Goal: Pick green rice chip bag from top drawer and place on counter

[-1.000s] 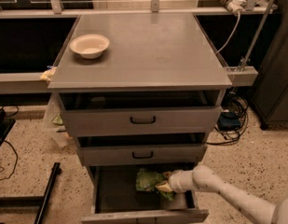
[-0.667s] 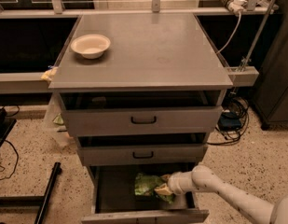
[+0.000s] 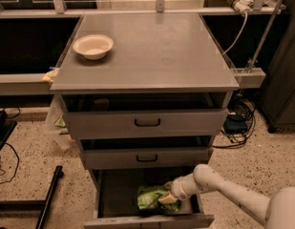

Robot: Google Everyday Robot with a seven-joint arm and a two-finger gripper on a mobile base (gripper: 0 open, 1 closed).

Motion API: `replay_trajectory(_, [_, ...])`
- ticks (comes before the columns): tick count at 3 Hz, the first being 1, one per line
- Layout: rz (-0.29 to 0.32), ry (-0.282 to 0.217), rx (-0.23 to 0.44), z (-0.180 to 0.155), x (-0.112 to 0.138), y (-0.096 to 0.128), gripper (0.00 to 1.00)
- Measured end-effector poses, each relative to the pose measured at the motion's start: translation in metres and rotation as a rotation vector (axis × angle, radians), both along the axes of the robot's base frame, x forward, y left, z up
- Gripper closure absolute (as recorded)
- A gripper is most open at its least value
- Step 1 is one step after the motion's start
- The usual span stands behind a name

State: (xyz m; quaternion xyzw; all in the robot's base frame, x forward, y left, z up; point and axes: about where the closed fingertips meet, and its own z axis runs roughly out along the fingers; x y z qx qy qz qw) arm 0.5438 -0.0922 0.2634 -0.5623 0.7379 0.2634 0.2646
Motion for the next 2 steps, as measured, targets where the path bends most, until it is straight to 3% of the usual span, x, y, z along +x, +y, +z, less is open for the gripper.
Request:
replay_trajectory(1, [0.078,0.053,-0.029,0.030,-0.016,-0.009,1.00])
replay_trajectory(2, [0.112,0.058,-0.064,0.083,-0.017,-0.018,1.00])
